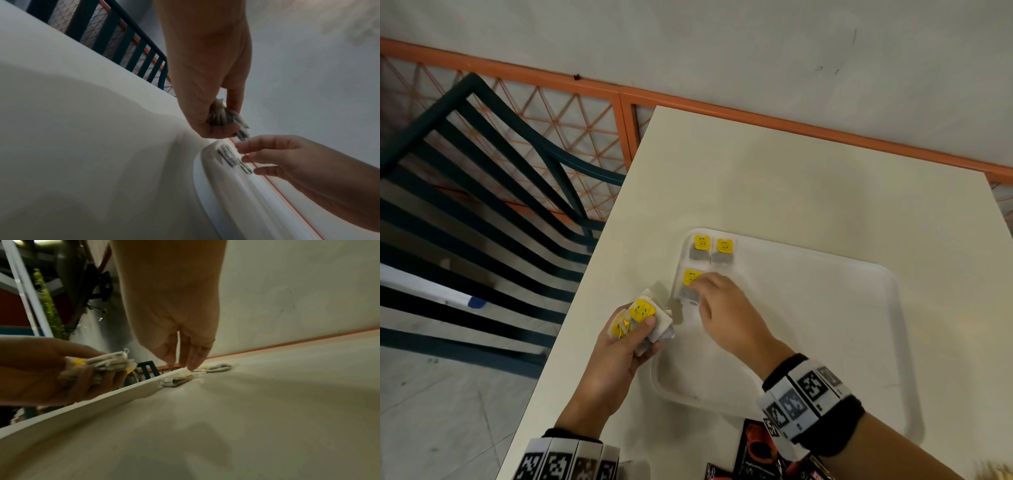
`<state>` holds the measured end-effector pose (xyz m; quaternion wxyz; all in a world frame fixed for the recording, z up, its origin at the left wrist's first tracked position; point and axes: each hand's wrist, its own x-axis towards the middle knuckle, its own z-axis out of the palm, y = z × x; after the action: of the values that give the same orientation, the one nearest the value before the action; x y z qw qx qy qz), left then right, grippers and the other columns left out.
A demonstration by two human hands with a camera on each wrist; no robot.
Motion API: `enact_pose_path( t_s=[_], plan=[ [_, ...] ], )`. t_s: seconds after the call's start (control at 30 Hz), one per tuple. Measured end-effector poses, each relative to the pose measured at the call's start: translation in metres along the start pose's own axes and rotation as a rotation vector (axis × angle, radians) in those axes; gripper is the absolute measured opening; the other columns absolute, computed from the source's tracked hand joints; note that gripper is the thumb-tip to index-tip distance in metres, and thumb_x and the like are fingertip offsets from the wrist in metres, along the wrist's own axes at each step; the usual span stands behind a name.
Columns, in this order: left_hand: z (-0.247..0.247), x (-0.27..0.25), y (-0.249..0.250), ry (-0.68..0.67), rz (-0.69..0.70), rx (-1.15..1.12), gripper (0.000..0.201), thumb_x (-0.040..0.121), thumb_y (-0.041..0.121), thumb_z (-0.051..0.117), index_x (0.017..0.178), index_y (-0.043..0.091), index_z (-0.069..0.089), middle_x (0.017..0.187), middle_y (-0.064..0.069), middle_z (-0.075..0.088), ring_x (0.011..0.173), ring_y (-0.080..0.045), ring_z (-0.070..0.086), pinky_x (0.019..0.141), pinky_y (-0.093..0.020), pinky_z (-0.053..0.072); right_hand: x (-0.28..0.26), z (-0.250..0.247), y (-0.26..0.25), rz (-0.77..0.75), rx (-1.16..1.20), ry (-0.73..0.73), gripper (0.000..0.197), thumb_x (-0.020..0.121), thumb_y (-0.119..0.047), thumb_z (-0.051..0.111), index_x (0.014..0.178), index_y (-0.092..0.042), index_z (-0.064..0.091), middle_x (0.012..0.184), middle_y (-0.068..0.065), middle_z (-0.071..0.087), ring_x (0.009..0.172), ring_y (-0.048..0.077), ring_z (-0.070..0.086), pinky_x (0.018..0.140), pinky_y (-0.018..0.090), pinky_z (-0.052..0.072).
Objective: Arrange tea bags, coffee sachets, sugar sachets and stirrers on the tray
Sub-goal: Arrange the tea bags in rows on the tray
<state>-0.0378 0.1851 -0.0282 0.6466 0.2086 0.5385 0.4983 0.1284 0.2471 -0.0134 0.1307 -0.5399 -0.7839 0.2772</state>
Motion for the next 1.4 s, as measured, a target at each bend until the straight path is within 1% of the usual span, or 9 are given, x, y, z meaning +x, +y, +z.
enact_pose_path(
  t_s=[0.13, 0.37, 0.47, 0.6, 0.77, 0.87, 1.03, 1.2, 1.4],
  plan=[
    [0.001, 0.001, 0.0, 0.016, -0.002, -0.024, 0.024, 0.088, 0.007, 0.054, 0.11, 0.017, 0.058, 0.1, -0.006, 0.065, 0.088, -0.015, 0.063, 0.065, -0.022, 0.055, -0.012, 0.013, -0.004, -0.147, -0.084, -0.136, 0.044, 0.078, -0.004, 0.037, 0.115, 0.001, 0.059, 0.126, 0.017, 0.055, 0.112, 0.036, 0.055, 0.093, 0.044, 0.048],
    [0.0, 0.001, 0.0, 0.018, 0.001, -0.044, 0.026, 0.088, 0.007, 0.053, 0.112, 0.016, 0.057, 0.101, -0.006, 0.064, 0.09, -0.017, 0.063, 0.065, -0.022, 0.056, -0.005, 0.011, 0.002, -0.133, -0.055, -0.1, 0.043, 0.086, 0.002, 0.04, 0.128, 0.001, 0.05, 0.141, 0.014, 0.043, 0.13, 0.029, 0.043, 0.108, 0.03, 0.031],
    [0.0, 0.0, 0.0, 0.003, -0.005, -0.062, 0.027, 0.089, 0.007, 0.052, 0.113, 0.016, 0.056, 0.105, -0.007, 0.064, 0.094, -0.018, 0.063, 0.066, -0.023, 0.056, -0.003, 0.01, 0.003, -0.124, -0.022, -0.107, 0.043, 0.088, 0.001, 0.041, 0.131, -0.001, 0.047, 0.143, 0.012, 0.041, 0.132, 0.025, 0.039, 0.109, 0.021, 0.023],
    [0.002, -0.001, 0.002, -0.026, -0.01, -0.104, 0.028, 0.09, 0.002, 0.046, 0.111, 0.016, 0.058, 0.103, -0.007, 0.064, 0.096, -0.02, 0.062, 0.068, -0.025, 0.056, -0.005, 0.013, -0.002, -0.104, 0.068, -0.009, 0.033, 0.093, -0.011, 0.041, 0.12, -0.004, 0.057, 0.129, 0.012, 0.053, 0.118, 0.027, 0.051, 0.101, 0.026, 0.035],
    [0.004, -0.004, 0.003, -0.071, 0.005, -0.058, 0.032, 0.077, 0.011, 0.06, 0.108, 0.019, 0.061, 0.094, -0.001, 0.07, 0.087, -0.012, 0.068, 0.07, -0.025, 0.056, -0.013, 0.015, -0.018, 0.055, 0.377, 0.042, 0.023, 0.092, -0.025, 0.053, 0.108, -0.011, 0.064, 0.102, 0.002, 0.061, 0.091, 0.012, 0.058, 0.078, 0.011, 0.041],
    [0.006, -0.007, 0.004, -0.08, 0.011, -0.015, 0.026, 0.087, 0.01, 0.057, 0.109, 0.023, 0.061, 0.095, 0.002, 0.073, 0.088, -0.012, 0.069, 0.073, -0.025, 0.056, -0.016, 0.02, -0.021, 0.122, 0.454, 0.08, 0.022, 0.083, -0.027, 0.067, 0.1, -0.013, 0.066, 0.089, -0.002, 0.059, 0.072, 0.005, 0.054, 0.068, 0.009, 0.042],
    [0.007, -0.011, 0.007, -0.119, 0.003, 0.003, 0.032, 0.082, 0.017, 0.055, 0.113, 0.021, 0.059, 0.1, -0.001, 0.072, 0.095, -0.017, 0.068, 0.074, -0.026, 0.055, -0.022, 0.022, -0.022, 0.266, 0.709, 0.057, 0.007, 0.081, -0.021, 0.07, 0.085, -0.022, 0.064, 0.083, -0.002, 0.067, 0.067, 0.007, 0.057, 0.062, 0.018, 0.048],
    [0.005, -0.012, 0.006, -0.13, -0.021, -0.007, 0.03, 0.087, 0.012, 0.051, 0.113, 0.021, 0.06, 0.105, -0.004, 0.07, 0.1, -0.019, 0.066, 0.076, -0.026, 0.055, -0.025, 0.014, -0.018, 0.361, 0.905, 0.052, 0.014, 0.084, -0.008, 0.065, 0.078, -0.02, 0.062, 0.076, -0.001, 0.064, 0.055, 0.009, 0.062, 0.053, 0.019, 0.051],
    [0.003, -0.01, 0.004, -0.083, -0.029, -0.005, 0.03, 0.093, 0.003, 0.045, 0.113, 0.019, 0.06, 0.102, -0.001, 0.066, 0.091, -0.012, 0.066, 0.076, -0.026, 0.054, -0.024, 0.008, 0.0, 0.521, 0.936, 0.219, 0.013, 0.085, -0.008, 0.063, 0.077, -0.017, 0.061, 0.068, 0.001, 0.061, 0.053, 0.009, 0.057, 0.047, 0.016, 0.044]
  ],
)
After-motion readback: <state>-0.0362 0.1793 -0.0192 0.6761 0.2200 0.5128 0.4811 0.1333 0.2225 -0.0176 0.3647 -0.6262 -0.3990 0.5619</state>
